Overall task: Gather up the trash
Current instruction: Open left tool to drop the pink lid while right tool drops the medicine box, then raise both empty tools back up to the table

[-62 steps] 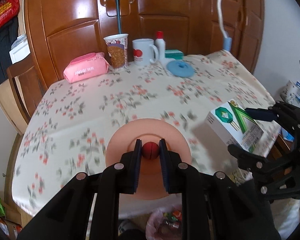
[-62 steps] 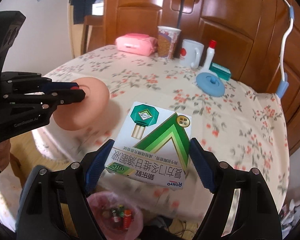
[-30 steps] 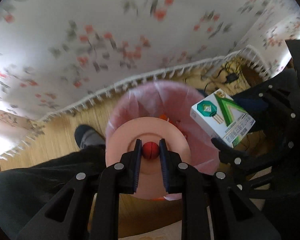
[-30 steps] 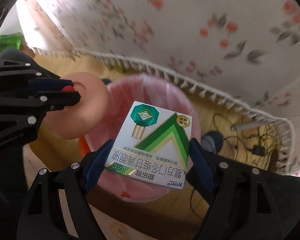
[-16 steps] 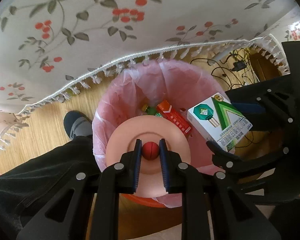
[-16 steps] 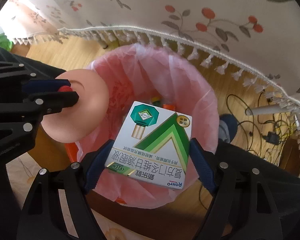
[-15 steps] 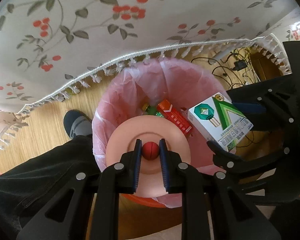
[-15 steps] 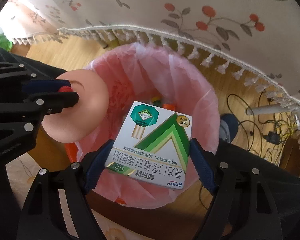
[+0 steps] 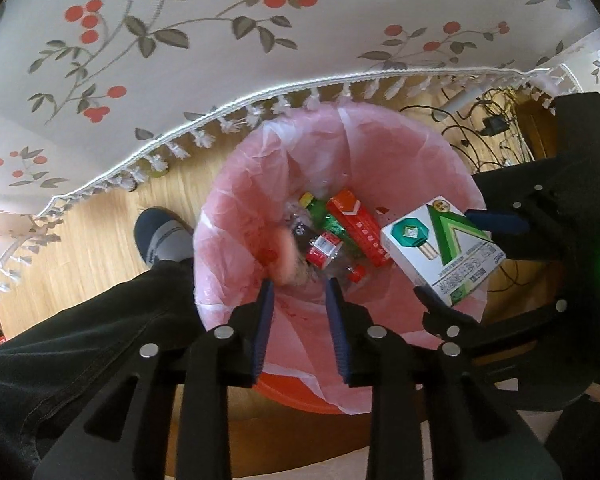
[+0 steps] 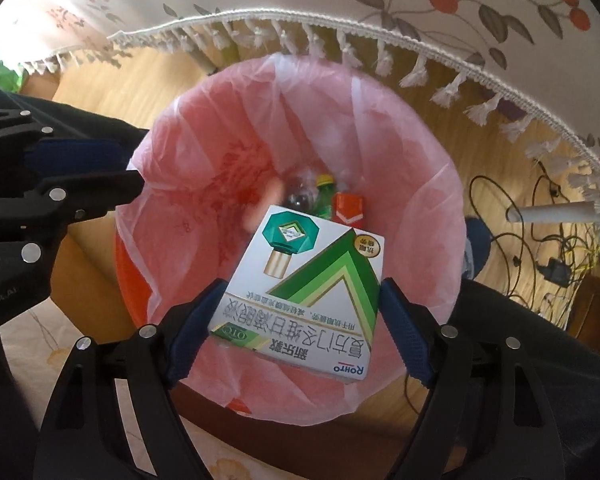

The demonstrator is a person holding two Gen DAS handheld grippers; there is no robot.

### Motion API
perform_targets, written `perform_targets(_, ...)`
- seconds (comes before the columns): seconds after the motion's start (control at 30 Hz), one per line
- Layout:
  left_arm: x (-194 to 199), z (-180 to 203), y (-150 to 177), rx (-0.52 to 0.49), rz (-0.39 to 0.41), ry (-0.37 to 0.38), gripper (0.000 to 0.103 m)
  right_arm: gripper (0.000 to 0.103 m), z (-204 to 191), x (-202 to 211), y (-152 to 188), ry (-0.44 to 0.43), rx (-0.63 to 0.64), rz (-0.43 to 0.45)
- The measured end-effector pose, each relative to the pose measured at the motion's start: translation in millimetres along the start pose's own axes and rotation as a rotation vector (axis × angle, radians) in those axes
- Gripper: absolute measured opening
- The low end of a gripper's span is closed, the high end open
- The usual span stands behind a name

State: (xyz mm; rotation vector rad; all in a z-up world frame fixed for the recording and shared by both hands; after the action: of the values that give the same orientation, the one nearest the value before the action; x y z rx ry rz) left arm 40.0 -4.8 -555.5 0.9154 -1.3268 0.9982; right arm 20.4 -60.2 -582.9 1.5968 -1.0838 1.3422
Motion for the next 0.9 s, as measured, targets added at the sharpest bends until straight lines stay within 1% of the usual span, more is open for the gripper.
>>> perform_targets(0.1, 3, -6, 0, 0.02, 0.007, -0.018, 0.038, 0.086, -1, -2, 2, -0.009, -0.008, -0.009)
perform_targets(0.13, 5, -9, 0, 0.03, 0.011, -0.022, 0.043, 0.087, -1, -2, 2, -0.002, -0.005, -0.008)
perform_targets(0.17, 7, -10, 0, 0.037, 0.016, -0.025, 0.05, 0.087, -1, -1, 2, 0.005, -0.003, -0.002)
perform_targets(0.23, 13, -13, -1, 0.053, 0.03, -0.033, 0.059, 0.087, 0, 4, 1, 0.021, -0.008, 0.017)
perform_targets(0.3, 22, -16, -2, 0.07, 0.056, -0.036, 0.062, 0.087, 0, 8, 2, 0.044, -0.02, 0.019)
perform_targets(0.33, 27, -16, -2, 0.076, 0.066, -0.038, 0.064, 0.087, 1, 10, 3, 0.065, -0.022, 0.02)
perform_targets(0.37, 32, -17, -2, 0.08, 0.081, -0.043, 0.066, 0.087, 4, 14, 4, 0.107, -0.017, 0.034)
perform_targets(0.4, 39, -16, -3, 0.082, 0.097, -0.044, 0.071, 0.087, 4, 18, 4, 0.123, -0.011, 0.044)
perform_targets(0.47, 53, -14, -2, 0.08, 0.117, -0.046, 0.081, 0.088, 0, 33, 7, 0.115, 0.006, 0.062)
perform_targets(0.5, 58, -12, -2, 0.079, 0.122, -0.046, 0.082, 0.088, -1, 43, 7, 0.104, 0.0, 0.069)
perform_targets(0.57, 82, -6, 0, 0.064, 0.166, -0.042, 0.083, 0.088, -2, 66, 6, 0.078, -0.021, 0.093)
perform_targets(0.63, 113, 1, 2, 0.044, 0.217, -0.044, 0.085, 0.088, -3, 103, 8, 0.066, -0.033, 0.15)
perform_targets(0.67, 131, 5, 4, 0.035, 0.245, -0.038, 0.086, 0.088, -6, 128, 10, 0.057, -0.027, 0.197)
perform_targets(0.73, 169, 12, 7, 0.011, 0.305, -0.038, 0.089, 0.088, -8, 167, 15, 0.073, -0.022, 0.272)
perform_targets(0.77, 190, 16, 8, -0.002, 0.337, -0.04, 0.09, 0.088, -8, 181, 17, 0.08, -0.022, 0.296)
perform_targets(0.8, 208, 18, 8, -0.01, 0.366, -0.041, 0.09, 0.088, -8, 207, 19, 0.084, -0.028, 0.342)
perform_targets(0.83, 235, 20, 7, -0.022, 0.411, -0.048, 0.091, 0.092, -7, 228, 21, 0.081, -0.041, 0.377)
perform_targets(0.9, 269, 22, 4, -0.025, 0.465, -0.057, 0.092, 0.097, -4, 267, 23, 0.063, -0.07, 0.446)
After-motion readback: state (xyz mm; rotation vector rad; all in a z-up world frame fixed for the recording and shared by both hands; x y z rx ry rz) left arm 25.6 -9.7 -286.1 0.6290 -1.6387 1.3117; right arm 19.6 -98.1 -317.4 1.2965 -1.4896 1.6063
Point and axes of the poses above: each gripper's, at about its wrist camera, not at the fingertips, and x roughly against the way its jaws point, z to its right, y to its underside, the point moved 9 cm from there along -x, roughly the way its jaws point, and after that the axes turned 9 degrees about -x, right-handed, at the moved point
